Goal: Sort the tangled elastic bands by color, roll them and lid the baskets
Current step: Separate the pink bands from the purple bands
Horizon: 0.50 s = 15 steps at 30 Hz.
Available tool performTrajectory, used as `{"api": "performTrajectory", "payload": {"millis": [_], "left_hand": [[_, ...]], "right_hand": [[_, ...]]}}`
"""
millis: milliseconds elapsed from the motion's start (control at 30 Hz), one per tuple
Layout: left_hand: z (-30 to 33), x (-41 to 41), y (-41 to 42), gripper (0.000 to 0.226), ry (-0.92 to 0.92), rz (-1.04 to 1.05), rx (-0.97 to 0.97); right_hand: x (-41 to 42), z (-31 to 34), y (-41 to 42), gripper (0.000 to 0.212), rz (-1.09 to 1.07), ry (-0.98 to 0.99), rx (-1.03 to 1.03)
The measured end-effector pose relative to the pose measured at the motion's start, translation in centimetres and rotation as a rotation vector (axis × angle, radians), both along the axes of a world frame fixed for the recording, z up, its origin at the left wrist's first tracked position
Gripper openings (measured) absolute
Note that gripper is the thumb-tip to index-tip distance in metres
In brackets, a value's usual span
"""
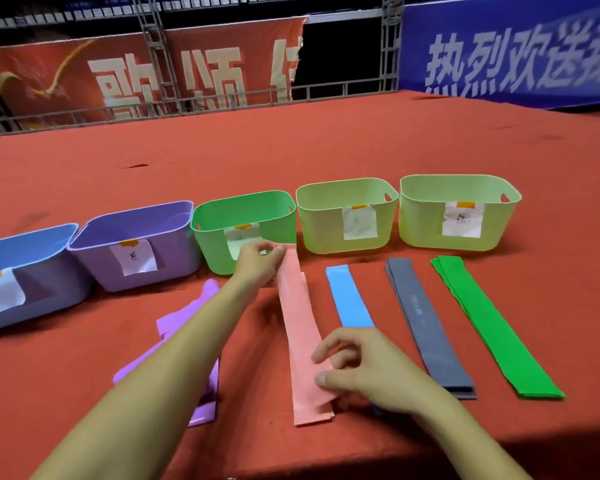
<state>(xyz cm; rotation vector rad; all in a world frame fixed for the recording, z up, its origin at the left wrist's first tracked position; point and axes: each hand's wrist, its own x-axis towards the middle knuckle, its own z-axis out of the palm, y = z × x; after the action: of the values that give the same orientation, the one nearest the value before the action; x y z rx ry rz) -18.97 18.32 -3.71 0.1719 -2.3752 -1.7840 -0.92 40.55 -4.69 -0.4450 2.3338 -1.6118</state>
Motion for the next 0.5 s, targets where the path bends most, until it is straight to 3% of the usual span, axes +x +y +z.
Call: {"api": "performTrajectory", "payload": {"millis": [500], "left_hand": [[-4.6, -3.8, -0.3, 0.006, -0.006, -0.013, -0.213]], "right_hand": [[0.4, -1.6, -2.4, 0.038, -0.047, -0.143, 0.12]]}}
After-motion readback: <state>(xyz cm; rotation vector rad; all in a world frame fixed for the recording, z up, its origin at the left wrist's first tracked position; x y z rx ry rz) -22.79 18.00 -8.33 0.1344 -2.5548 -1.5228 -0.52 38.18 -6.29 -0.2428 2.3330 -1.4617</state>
